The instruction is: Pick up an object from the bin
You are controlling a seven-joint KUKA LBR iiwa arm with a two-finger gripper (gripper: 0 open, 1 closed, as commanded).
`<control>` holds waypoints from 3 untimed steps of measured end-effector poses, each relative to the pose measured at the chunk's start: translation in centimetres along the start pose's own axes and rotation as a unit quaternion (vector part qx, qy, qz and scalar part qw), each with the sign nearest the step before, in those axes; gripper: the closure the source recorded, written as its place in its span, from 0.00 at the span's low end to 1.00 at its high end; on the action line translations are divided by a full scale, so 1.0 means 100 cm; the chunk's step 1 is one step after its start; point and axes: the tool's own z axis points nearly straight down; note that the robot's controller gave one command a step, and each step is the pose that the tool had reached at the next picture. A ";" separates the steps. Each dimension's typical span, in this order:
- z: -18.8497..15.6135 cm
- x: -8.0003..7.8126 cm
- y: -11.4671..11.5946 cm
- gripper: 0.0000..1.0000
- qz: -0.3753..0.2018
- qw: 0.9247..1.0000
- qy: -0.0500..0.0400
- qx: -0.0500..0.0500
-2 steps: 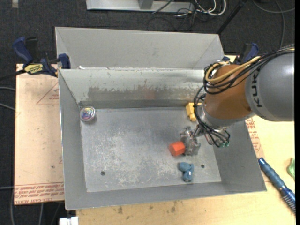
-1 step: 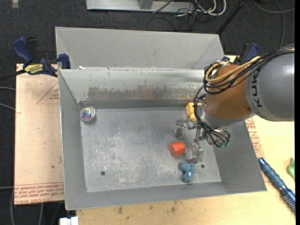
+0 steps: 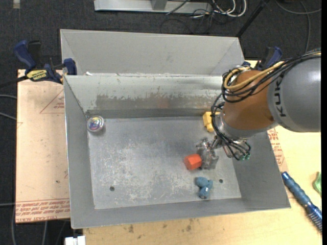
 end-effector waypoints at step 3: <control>0.004 0.061 0.070 0.00 0.037 0.999 -0.007 0.001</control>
Offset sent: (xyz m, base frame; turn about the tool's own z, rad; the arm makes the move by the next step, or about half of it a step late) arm 0.0000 0.0000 0.0000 0.0000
